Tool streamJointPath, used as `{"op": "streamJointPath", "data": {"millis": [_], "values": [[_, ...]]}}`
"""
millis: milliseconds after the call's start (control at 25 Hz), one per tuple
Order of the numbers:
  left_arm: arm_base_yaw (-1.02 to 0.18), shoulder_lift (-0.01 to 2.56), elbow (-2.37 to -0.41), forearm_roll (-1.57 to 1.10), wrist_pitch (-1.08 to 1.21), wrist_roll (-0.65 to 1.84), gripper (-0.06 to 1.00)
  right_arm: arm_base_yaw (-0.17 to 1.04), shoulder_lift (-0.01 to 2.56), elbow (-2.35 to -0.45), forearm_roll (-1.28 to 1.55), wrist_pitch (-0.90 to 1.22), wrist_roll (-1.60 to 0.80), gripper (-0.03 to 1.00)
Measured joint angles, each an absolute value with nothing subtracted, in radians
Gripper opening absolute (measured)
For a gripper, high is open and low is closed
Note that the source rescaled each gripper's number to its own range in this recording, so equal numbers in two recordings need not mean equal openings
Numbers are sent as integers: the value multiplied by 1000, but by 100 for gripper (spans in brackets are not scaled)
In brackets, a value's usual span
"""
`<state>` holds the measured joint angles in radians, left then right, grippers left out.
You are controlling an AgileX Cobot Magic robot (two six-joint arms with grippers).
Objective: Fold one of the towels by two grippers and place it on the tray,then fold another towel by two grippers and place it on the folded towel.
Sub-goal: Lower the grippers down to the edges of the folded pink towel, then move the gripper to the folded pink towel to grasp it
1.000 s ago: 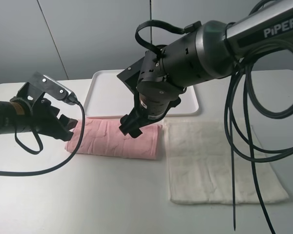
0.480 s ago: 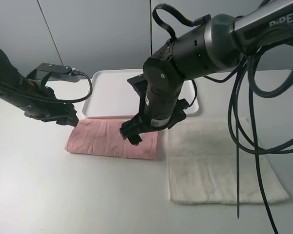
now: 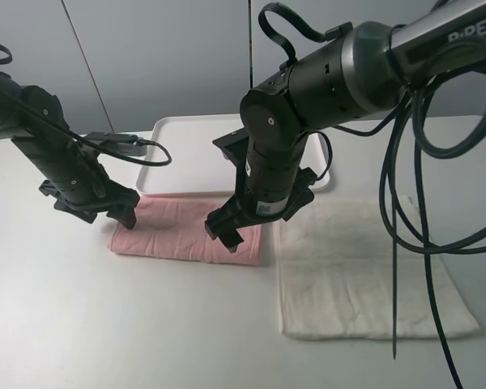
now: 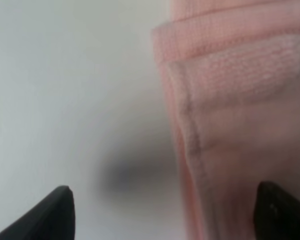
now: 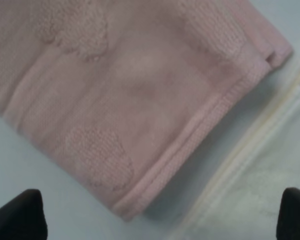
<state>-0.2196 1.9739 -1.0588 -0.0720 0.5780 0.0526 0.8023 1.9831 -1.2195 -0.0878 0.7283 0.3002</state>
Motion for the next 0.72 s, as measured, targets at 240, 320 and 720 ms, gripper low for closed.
{"op": "streamJointPath", "data": {"millis": [240, 320, 720], "values": [[-220, 1999, -1064, -35, 585, 11, 93, 802, 1983, -1220, -88, 731, 296, 99], [-220, 1999, -1070, -25, 585, 10, 93, 802, 1983, -1220, -88, 733, 295, 99], [-220, 1999, -1070, -19, 582, 0, 93, 802, 1983, -1220, -88, 734, 292, 99]]}}
